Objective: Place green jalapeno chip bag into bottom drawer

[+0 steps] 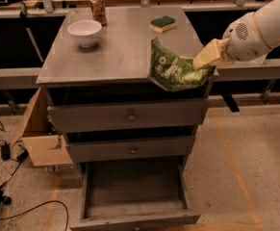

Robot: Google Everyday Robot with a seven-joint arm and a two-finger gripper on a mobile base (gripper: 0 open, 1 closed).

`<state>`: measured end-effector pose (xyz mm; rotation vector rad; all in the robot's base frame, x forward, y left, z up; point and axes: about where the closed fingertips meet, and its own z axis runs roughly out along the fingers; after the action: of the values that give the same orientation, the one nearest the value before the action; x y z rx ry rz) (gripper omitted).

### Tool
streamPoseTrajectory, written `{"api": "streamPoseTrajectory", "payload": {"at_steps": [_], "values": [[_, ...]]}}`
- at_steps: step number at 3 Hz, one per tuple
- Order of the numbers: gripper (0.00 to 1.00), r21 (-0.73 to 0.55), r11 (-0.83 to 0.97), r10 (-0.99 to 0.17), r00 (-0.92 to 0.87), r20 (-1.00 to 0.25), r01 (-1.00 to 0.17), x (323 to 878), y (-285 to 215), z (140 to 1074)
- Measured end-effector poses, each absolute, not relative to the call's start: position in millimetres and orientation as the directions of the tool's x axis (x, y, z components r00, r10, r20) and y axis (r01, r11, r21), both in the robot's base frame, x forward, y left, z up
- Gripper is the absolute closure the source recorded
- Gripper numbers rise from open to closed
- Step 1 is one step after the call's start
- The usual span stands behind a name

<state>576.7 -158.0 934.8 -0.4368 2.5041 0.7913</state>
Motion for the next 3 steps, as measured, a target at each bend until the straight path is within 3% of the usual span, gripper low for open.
{"api": "streamPoseTrajectory", "payload": {"at_steps": [1,3], "values": [[1.00,0.498,0.807,-0.049,-0.876,-0.479,-0.317,534.7,-136.3,927.8],[1.00,0.519,0.835,-0.034,-0.958,-0.284,-0.183,482.2,-111.6,825.7]]}}
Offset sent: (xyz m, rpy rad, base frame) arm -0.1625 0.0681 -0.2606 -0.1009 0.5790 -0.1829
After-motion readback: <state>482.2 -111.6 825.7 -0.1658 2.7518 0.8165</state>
